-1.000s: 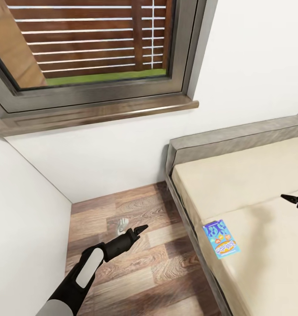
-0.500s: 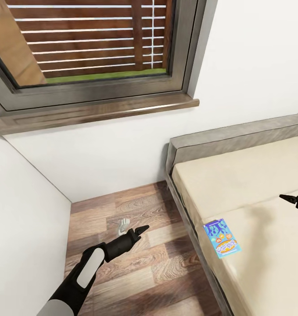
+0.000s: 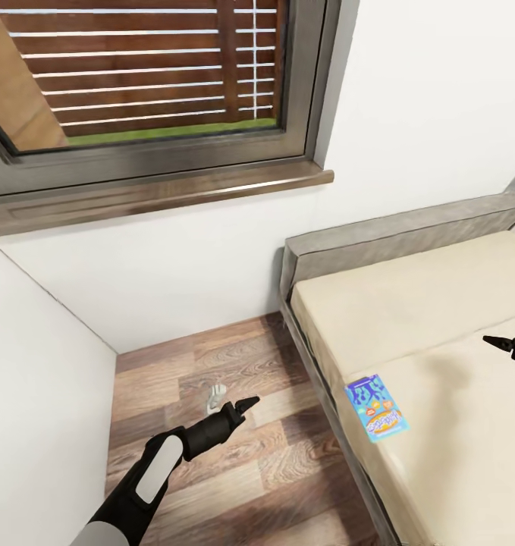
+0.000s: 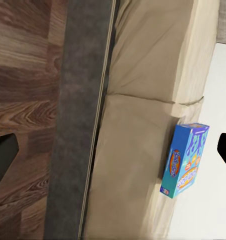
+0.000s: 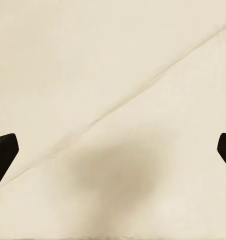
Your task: Put all the toys in the child's room - the three board games (two on the bed and one on the table), the two jigsaw puzzles on the table, and the tennis ball on the table - inside the toy box on the table in the child's room.
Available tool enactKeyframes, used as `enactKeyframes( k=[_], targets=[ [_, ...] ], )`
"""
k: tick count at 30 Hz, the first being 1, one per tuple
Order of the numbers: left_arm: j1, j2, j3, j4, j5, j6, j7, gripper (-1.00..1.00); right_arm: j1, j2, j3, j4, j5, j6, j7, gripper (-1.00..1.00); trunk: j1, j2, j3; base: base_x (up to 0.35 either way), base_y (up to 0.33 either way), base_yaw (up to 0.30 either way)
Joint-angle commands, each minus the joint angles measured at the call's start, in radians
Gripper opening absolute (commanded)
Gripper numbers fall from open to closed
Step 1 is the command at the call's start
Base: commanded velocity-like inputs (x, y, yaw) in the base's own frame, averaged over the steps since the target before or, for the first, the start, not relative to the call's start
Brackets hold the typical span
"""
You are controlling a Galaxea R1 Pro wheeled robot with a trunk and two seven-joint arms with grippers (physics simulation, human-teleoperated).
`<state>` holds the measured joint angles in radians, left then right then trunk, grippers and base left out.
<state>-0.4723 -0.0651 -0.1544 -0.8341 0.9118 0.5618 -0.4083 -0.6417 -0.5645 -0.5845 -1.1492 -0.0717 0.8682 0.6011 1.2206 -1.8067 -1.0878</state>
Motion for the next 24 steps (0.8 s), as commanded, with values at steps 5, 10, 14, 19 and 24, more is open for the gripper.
enactKeyframes(
  k=[5,10,14,19,24],
  targets=[
    [-0.002,-0.001,0.002,0.028,0.009,0.005,-0.008,1.00,-0.001,0.000,-0.001,-0.001,-0.007,0.009,-0.001,1.00,0.000,0.000,-0.001,0.000,0.000,-0.211],
    [-0.003,-0.002,0.002,0.044,0.010,0.004,-0.017,1.00,-0.001,-0.001,-0.001,-0.001,-0.007,0.009,-0.001,1.00,0.000,0.000,-0.001,0.000,0.000,-0.240],
    [-0.003,-0.002,0.002,0.051,0.010,0.003,-0.022,1.00,-0.001,-0.001,-0.001,-0.002,-0.008,0.009,-0.001,1.00,0.000,0.000,-0.001,0.000,0.000,-0.254],
    [-0.004,-0.002,0.003,0.056,0.011,0.003,-0.025,1.00,-0.001,-0.001,-0.001,-0.002,-0.008,0.009,-0.001,1.00,0.000,0.000,-0.001,0.000,0.000,-0.192],
    [-0.003,-0.002,0.002,0.058,0.011,0.002,-0.026,1.00,-0.001,-0.001,-0.001,-0.003,-0.008,0.009,-0.001,1.00,0.000,0.000,-0.001,0.000,0.000,-0.096]
  ],
)
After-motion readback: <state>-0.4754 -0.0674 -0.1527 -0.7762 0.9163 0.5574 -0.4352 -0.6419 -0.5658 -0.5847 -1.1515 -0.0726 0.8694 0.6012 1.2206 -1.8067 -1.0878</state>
